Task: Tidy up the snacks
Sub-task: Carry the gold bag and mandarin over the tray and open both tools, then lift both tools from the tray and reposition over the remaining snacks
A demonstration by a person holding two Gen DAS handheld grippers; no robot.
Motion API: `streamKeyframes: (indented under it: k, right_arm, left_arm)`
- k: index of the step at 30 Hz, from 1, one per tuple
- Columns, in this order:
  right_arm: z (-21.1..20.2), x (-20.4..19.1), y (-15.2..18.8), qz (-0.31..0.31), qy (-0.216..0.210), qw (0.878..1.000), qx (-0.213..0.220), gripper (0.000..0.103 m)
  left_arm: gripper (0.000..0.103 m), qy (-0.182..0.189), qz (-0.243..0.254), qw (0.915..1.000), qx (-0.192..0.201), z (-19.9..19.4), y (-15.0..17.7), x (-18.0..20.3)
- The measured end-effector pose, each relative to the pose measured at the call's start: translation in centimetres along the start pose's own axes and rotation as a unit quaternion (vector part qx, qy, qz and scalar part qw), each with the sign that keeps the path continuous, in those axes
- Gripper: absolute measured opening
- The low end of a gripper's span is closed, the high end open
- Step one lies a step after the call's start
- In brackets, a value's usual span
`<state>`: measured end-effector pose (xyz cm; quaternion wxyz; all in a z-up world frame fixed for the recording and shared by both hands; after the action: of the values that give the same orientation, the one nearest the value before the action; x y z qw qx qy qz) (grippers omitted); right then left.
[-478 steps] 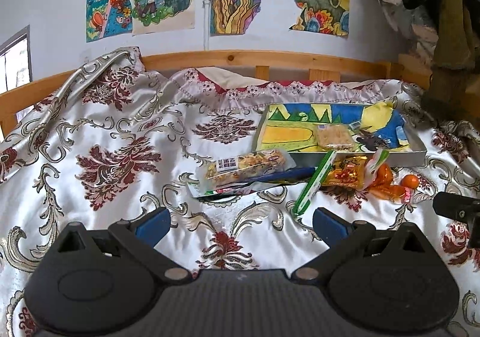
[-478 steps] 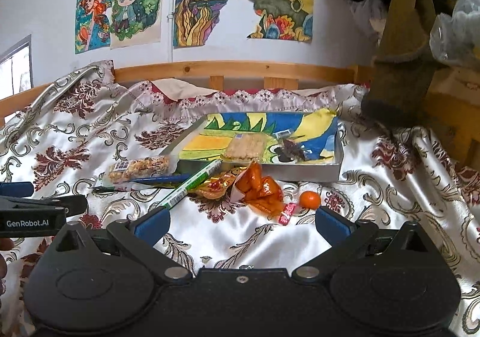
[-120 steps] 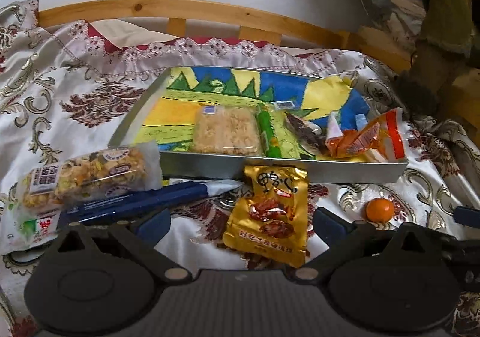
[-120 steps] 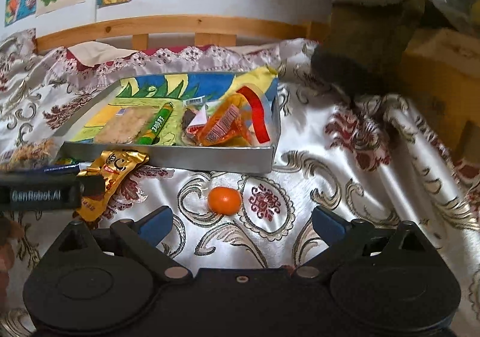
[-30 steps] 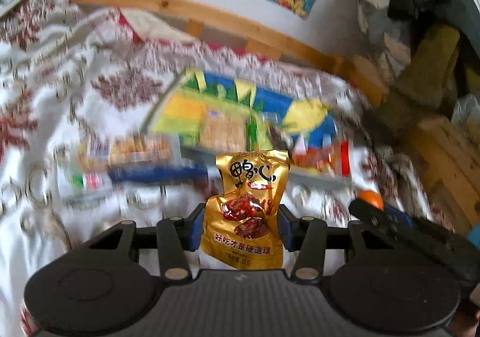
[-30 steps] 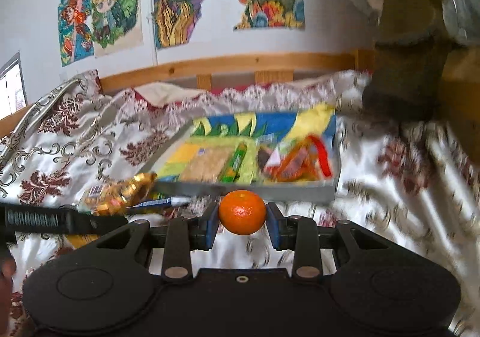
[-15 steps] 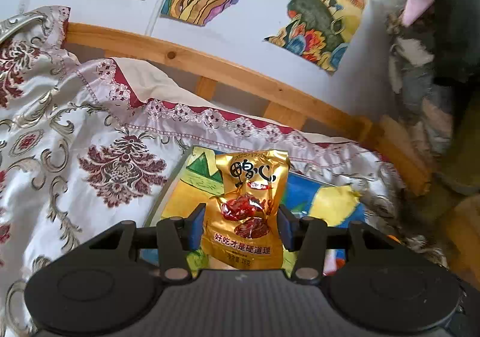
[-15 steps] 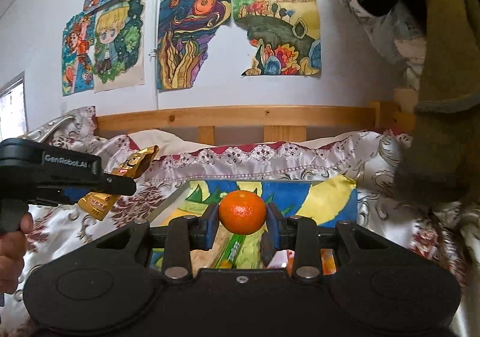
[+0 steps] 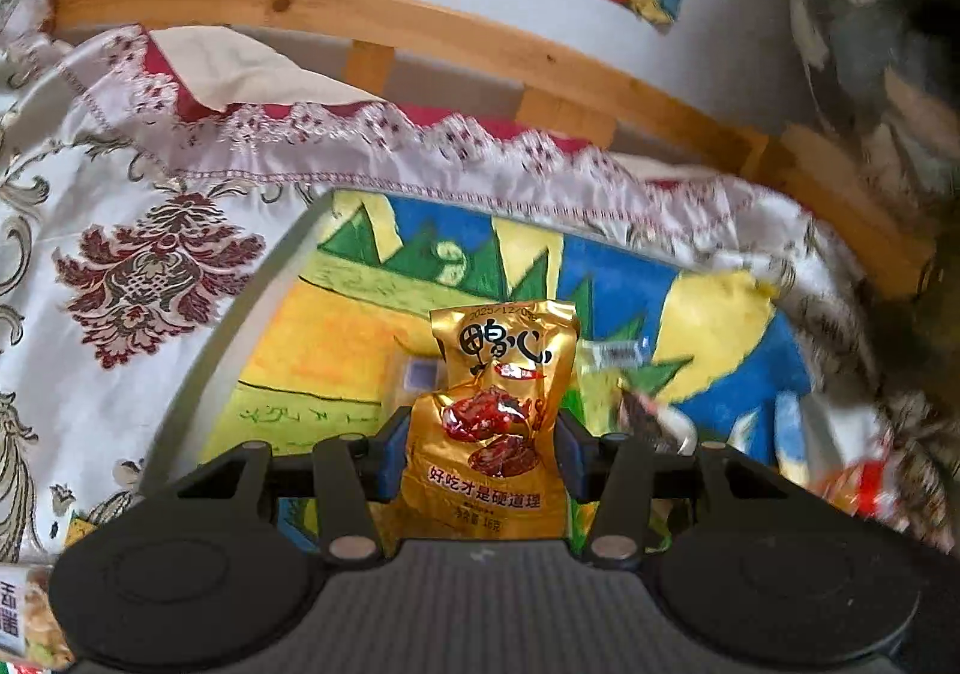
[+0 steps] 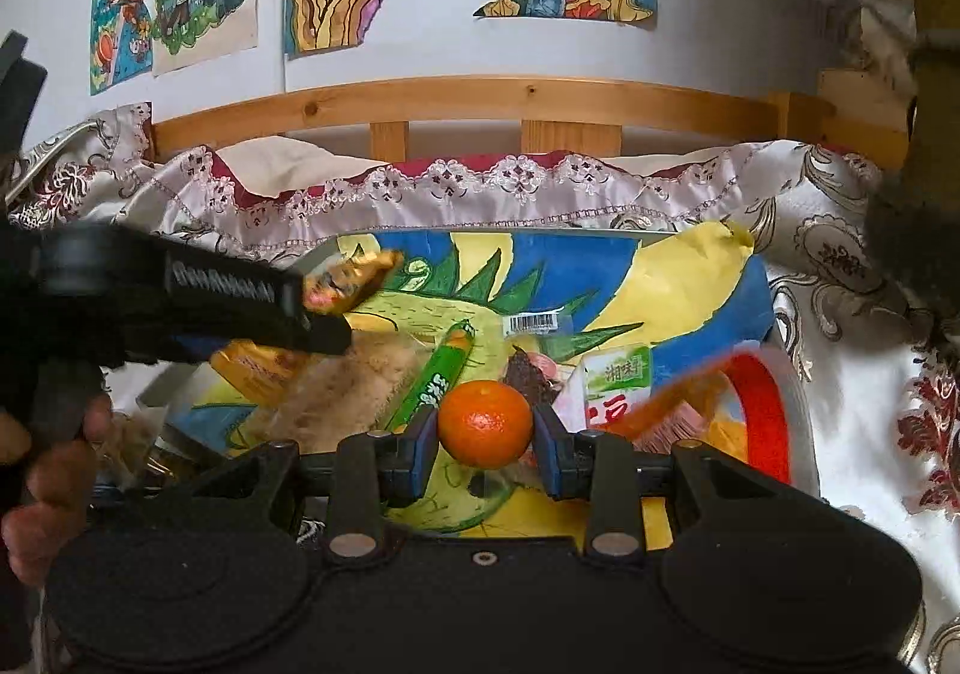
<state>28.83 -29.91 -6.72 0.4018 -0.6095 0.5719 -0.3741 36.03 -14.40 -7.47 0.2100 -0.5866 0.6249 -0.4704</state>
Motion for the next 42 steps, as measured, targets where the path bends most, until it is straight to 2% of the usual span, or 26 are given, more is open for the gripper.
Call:
streamKeyframes:
  k: [6, 12, 16, 18, 20, 29, 32, 37, 42]
  right_arm:
    - [0.2, -0.4, 0.7, -0.009, 0.000, 1.000, -0.004, 0.036]
    - [0.3, -0.5, 0.9, -0.009, -0.005, 1.000, -0.010, 0.041]
    - [0.1, -0.5, 0.9, -0.006, -0.006, 1.000, -0.010, 0.044]
    - [-0.2, -0.4, 0.6, -0.006, -0.006, 1.000, -0.006, 0.047]
    - [-0.7, -0.5, 0.2, -0.004, -0.005, 1.000, 0.003, 0.054]
    - [-5.8, -0.6, -4.0, 0.015, 0.002, 0.996, 0.086, 0.084]
    - [-8.2, -0.8, -5.5, 0.018, -0.002, 0.993, 0.113, 0.093]
    - [-12.0, -1.5, -7.2, 0.012, -0.002, 0.989, 0.148, 0.102]
    - [-15.8, -2.3, -8.0, 0.015, -0.007, 0.984, 0.179, 0.102]
  left_arm:
    - [0.055, -0.008, 0.021, 0.9997, -0.010, 0.5, 1.0, 0.7]
    - [0.062, -0.010, 0.003, 0.9998, -0.015, 0.3, 0.8, 0.2]
    - [0.076, -0.014, -0.003, 0.9999, -0.005, -0.4, 0.2, -0.3]
    - [0.079, -0.016, -0.004, 0.9999, 0.003, -1.1, -0.3, -0.4]
    - [0.083, -0.016, -0.007, 0.9998, 0.010, -1.8, -0.9, -0.5]
    - [0.102, -0.028, -0.007, 0.9954, 0.091, -8.6, -4.6, -1.1]
    - [0.102, -0.033, -0.001, 0.9915, 0.126, -11.7, -5.4, -0.9]
    - [0.103, -0.043, 0.006, 0.9852, 0.166, -16.3, -5.7, -0.8]
    - [0.103, -0.055, 0.006, 0.9796, 0.193, -20.5, -4.9, -0.9]
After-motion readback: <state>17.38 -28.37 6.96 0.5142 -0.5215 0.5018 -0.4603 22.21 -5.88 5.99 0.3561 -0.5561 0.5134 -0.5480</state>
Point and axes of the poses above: each gripper's, at about its wrist camera, not at the fingertips, and z roughly the way its jaws point, x to its right, y to its underside, the point moved 4 cm from there along z, roughly the way its jaws point, and after that the axes turned 7 degrees about x, right-handed, at the moved point
